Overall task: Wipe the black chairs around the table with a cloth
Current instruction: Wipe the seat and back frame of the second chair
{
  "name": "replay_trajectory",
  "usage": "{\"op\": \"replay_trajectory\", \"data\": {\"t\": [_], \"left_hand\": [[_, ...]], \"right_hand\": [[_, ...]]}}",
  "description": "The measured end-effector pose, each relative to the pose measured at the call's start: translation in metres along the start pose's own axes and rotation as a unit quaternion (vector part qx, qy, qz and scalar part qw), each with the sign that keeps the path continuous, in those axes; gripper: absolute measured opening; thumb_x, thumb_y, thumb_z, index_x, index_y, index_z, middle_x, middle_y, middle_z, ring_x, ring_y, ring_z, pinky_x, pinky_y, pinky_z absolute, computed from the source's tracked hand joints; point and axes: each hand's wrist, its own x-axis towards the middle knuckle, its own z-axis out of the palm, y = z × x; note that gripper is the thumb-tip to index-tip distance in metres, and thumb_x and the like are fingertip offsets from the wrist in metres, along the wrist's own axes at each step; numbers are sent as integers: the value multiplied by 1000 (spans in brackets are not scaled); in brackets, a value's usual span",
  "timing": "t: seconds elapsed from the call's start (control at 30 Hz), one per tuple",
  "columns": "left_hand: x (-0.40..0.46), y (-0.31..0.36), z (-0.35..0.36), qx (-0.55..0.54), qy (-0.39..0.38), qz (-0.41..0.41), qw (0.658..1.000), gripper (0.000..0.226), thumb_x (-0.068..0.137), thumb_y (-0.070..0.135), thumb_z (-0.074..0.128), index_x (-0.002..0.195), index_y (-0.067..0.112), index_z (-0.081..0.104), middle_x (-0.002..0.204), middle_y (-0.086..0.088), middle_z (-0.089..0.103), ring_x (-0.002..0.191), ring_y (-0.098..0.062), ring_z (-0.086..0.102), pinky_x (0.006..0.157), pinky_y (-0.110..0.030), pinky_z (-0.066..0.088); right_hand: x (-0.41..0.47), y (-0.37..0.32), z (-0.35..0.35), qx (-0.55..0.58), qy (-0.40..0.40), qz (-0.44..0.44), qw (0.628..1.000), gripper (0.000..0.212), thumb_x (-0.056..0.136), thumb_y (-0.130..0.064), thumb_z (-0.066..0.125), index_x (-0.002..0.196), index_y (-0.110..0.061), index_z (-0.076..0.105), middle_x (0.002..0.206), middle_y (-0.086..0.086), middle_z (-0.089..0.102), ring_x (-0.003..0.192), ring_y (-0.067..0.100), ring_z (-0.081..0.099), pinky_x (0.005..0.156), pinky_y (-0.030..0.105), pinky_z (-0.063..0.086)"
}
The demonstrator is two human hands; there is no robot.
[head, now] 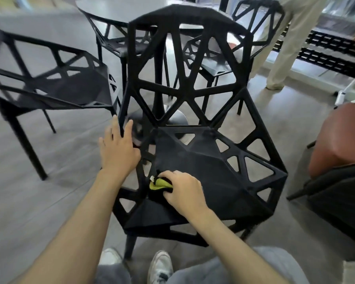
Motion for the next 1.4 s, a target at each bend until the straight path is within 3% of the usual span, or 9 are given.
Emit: {"op": "replay_trajectory", "data": {"t": [0.07, 0.13, 0.33, 0.53, 0.63, 0.93, 1.1, 1.27, 1.4], "left_hand": [[-3, -4, 1, -39, -7, -26, 999, 90, 92, 24, 63, 166, 25, 11, 171, -17, 7, 153, -40, 20, 119, -58, 30], [-5, -4, 1, -92, 29, -30, 995, 94, 89, 19, 63, 165, 27, 9, 164, -18, 29, 141, -41, 38, 108, -58, 43], [6, -6, -2, -264, 52, -69, 961, 83, 93, 17, 64, 159, 31, 14, 105, -2, 66, 90, -29, 68, 65, -41, 51], [73, 1, -13, -378, -19, -120, 918, 84, 92, 25, 72, 159, 24, 20, 101, -5, 71, 81, -18, 70, 76, -39, 56], [95, 4, -17, -445, -62, -143, 882, 81, 92, 25, 75, 157, 17, 27, 97, -12, 75, 67, -17, 70, 61, -32, 57], [89, 25, -1, -459, -2, -142, 877, 67, 95, 21, 69, 151, 11, 33, 96, 3, 56, 72, -13, 60, 62, -30, 57], [61, 36, 0, -466, 11, -160, 870, 56, 99, 22, 64, 146, 12, 35, 102, 7, 55, 72, -8, 59, 55, -20, 51], [19, 29, -11, -489, 29, -202, 848, 43, 99, 29, 65, 132, 15, 42, 103, -7, 62, 64, -17, 58, 62, -33, 53], [-27, 22, -14, -505, 69, -266, 818, 40, 99, 30, 65, 129, 17, 43, 102, -8, 63, 66, -20, 58, 66, -37, 54]], "right_hand": [[-20, -3, -6, -5, 11, 0, 1000, 47, 82, -32, 72, 125, -45, 60, 110, -15, 67, 102, 16, 61, 73, 38, 56], [-41, -7, -7, -41, 53, -1, 998, 50, 78, -28, 76, 123, -44, 62, 109, -16, 67, 99, 15, 60, 69, 34, 56], [-83, -8, 23, -143, 185, 8, 972, 63, 63, -12, 81, 120, -37, 68, 99, -5, 65, 86, 24, 61, 72, 42, 49], [-86, 16, 43, -178, 283, -94, 938, 46, 88, -5, 62, 120, -37, 74, 109, -3, 74, 88, 22, 68, 73, 41, 54], [-81, 23, 42, -183, 282, -111, 935, 40, 96, -10, 54, 118, -36, 75, 109, -2, 75, 86, 22, 68, 71, 40, 55], [-58, 91, 18, -198, 265, -141, 933, 55, 75, -11, 65, 126, -31, 71, 116, 2, 72, 92, 27, 64, 74, 45, 53], [-58, 105, -2, -166, 215, -85, 959, 56, 71, -15, 70, 125, -31, 70, 118, -4, 70, 94, 24, 63, 77, 41, 51], [-38, 113, -37, -105, 105, 61, 987, 48, 82, -26, 72, 125, -42, 59, 110, -15, 64, 100, 20, 58, 78, 37, 49], [-48, 101, -38, -78, 103, 140, 982, 42, 85, -23, 75, 121, -38, 61, 101, -10, 65, 95, 24, 58, 73, 39, 49]]}}
